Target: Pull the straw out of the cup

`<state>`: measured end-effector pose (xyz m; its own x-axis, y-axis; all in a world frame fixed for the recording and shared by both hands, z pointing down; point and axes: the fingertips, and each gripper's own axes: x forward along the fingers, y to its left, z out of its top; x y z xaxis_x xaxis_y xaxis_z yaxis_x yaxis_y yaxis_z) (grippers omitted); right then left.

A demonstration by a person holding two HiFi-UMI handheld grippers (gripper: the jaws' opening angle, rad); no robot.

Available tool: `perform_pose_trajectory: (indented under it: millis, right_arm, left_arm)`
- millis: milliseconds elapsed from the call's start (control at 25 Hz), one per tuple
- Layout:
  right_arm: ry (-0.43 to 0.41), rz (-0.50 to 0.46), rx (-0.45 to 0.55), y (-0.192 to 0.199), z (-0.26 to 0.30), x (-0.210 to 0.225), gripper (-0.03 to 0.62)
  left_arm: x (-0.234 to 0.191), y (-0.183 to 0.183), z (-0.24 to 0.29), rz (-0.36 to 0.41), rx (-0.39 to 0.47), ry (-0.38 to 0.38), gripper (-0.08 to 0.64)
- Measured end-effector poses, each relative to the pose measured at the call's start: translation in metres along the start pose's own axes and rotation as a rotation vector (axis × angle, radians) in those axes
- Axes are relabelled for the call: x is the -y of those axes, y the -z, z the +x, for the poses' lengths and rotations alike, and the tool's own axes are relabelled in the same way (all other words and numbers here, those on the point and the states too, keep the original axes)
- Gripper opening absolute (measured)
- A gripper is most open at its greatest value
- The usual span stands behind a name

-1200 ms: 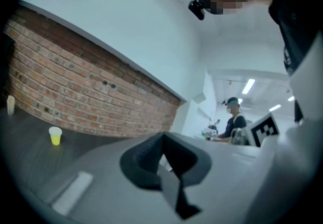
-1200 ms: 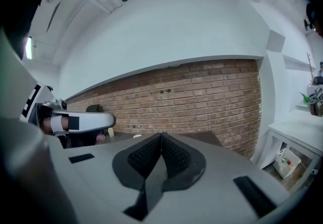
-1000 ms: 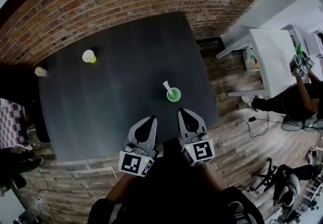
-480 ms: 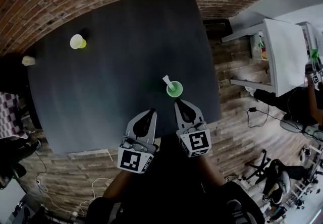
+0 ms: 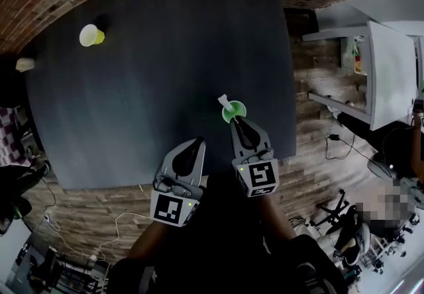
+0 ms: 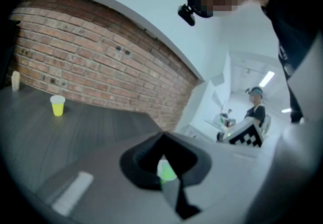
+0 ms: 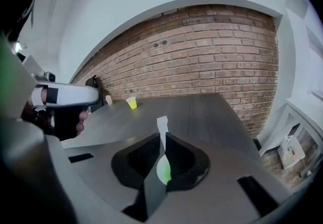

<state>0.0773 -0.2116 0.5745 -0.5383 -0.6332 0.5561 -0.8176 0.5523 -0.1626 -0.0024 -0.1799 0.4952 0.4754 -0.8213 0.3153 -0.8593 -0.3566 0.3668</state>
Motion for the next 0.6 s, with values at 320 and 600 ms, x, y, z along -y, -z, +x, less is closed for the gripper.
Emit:
perform_pose_trajectory:
  millis: [320, 600]
  right_arm:
    - [-0.022, -0.078, -0.062, 0.019, 0.021, 0.004, 0.011]
    - [-0.059, -0.136, -0.121, 0.031, 0.04, 0.006, 0.086]
  left_arm:
    - [-0.01, 0.012, 0.014, -0.034, 0.001, -0.027, 0.003]
    - [-0.015, 0.027, 0.018, -0.027, -0.009, -0.049, 0.004]
